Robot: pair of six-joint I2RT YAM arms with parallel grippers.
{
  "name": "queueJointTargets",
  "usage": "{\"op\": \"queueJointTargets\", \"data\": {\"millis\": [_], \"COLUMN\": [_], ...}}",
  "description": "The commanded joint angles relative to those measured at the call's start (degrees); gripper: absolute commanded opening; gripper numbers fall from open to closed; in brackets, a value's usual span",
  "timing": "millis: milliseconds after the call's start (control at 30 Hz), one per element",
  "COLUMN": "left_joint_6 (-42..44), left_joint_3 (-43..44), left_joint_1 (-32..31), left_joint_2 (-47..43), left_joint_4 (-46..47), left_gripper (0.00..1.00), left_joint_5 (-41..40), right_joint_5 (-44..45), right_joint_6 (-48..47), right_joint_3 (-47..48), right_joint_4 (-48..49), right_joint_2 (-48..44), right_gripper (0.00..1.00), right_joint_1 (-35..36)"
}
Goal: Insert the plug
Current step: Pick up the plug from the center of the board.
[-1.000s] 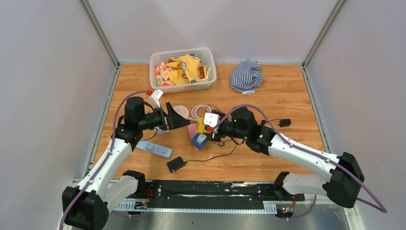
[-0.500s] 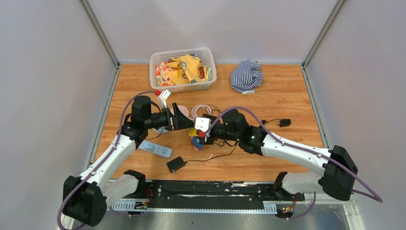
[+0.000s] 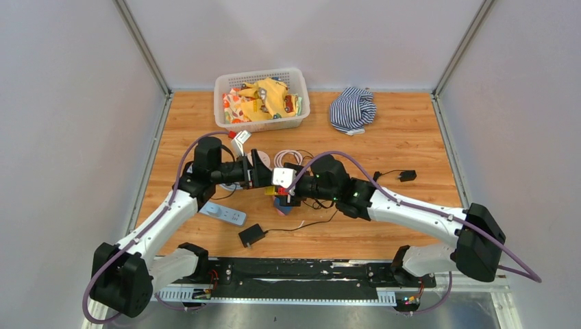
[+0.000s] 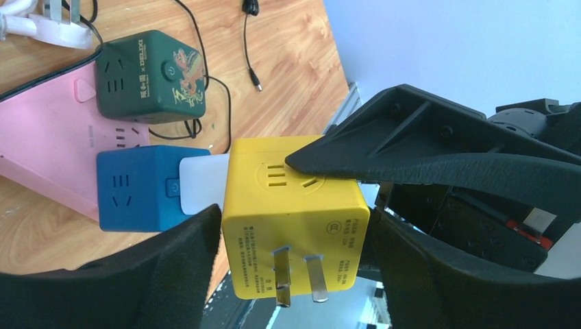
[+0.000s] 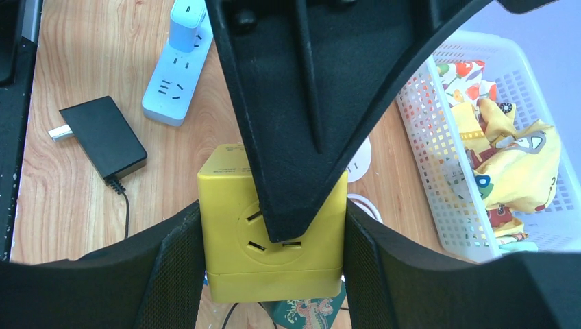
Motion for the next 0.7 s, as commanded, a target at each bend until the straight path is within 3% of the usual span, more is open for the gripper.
{"op": "queueJointTargets", "data": {"millis": [0, 100, 300, 400, 467, 667], "left_joint_6": [-0.38, -0.63, -1.91, -2.52, -3.08, -5.3], "left_joint_3": [0.47, 0.54, 0.93, 1.35, 1.63, 3.29], "left_joint_1": [-0.47, -0.47, -0.47, -0.47, -0.47, -0.47], "left_joint_2": [0.9, 1.29, 1.89, 1.76, 1.13, -1.36], "left_joint_4": [0.94, 1.11, 1.46, 1.47, 1.47, 1.4], "left_gripper": [0.74, 0.59, 0.13, 0.04, 0.0, 0.0], "left_joint_5": [2.19, 2.49, 3.43, 4.56, 5.2, 7.83], "right_joint_5": [0.77, 1.08, 1.44, 0.43, -2.49, -12.45], "right_joint_6": [-1.16, -1.12, -0.96, -0.64, 0.76, 4.81], "right_joint_3": [1.95, 1.56, -0.38, -3.18, -5.31, -12.03], "right_joint_4": [2.53, 2.73, 4.54, 7.7, 10.79, 23.07], "right_joint_2": [0.29, 0.4, -0.38, -2.04, -3.2, -5.4], "right_gripper": [0.44, 0.45, 0.59, 0.71, 0.72, 0.76], "right_joint_1": [0.89, 0.89, 0.72, -0.3, -1.93, -5.37]}}
